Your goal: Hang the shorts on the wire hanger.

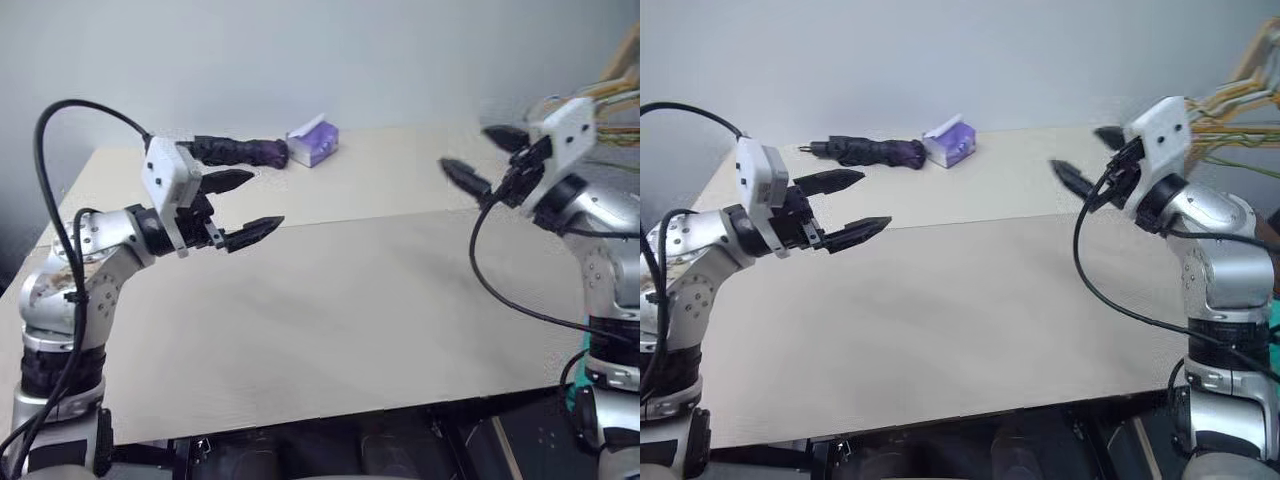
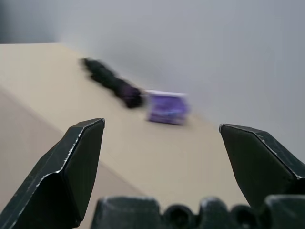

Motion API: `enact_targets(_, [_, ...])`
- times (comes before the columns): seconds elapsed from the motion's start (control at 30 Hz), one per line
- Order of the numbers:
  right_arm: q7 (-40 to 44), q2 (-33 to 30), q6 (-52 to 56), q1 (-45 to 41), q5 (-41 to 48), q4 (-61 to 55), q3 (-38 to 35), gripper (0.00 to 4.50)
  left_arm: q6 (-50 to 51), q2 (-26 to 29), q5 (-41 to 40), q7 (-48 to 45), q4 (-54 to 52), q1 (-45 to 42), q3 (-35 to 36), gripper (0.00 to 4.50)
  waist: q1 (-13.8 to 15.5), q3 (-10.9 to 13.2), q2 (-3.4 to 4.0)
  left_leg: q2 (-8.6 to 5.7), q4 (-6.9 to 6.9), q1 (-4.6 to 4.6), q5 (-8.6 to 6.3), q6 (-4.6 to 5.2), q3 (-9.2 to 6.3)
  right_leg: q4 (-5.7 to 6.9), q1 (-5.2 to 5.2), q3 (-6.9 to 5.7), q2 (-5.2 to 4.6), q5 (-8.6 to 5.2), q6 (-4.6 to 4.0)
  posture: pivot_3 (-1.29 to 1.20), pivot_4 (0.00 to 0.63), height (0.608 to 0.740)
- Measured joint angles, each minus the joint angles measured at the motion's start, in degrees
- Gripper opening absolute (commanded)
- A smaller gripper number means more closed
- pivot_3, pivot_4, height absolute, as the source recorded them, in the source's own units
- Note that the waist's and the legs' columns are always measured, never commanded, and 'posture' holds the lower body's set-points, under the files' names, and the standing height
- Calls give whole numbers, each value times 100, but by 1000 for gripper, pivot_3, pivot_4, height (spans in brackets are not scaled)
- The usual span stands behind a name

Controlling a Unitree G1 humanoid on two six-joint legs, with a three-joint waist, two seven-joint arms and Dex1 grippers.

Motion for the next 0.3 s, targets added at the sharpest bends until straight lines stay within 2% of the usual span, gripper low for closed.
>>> enact_targets(0.17, [1126, -60, 18, -140, 82, 222, 450, 4480, -36, 225, -22, -197, -144, 383, 64, 4500, 289, 0, -1, 0, 1, -5, 0, -1, 2, -2, -1, -12, -2, 2, -4, 84, 42, 740])
enact_targets(0.3, [1366, -61, 24, -140, 102, 221, 469, 4480, -91, 288, -22, -285, -131, 419, 64, 4500, 430, -1, -2, 0, 4, -9, 0, -2, 2, -4, -2, -19, -3, 2, -5, 75, 32, 740])
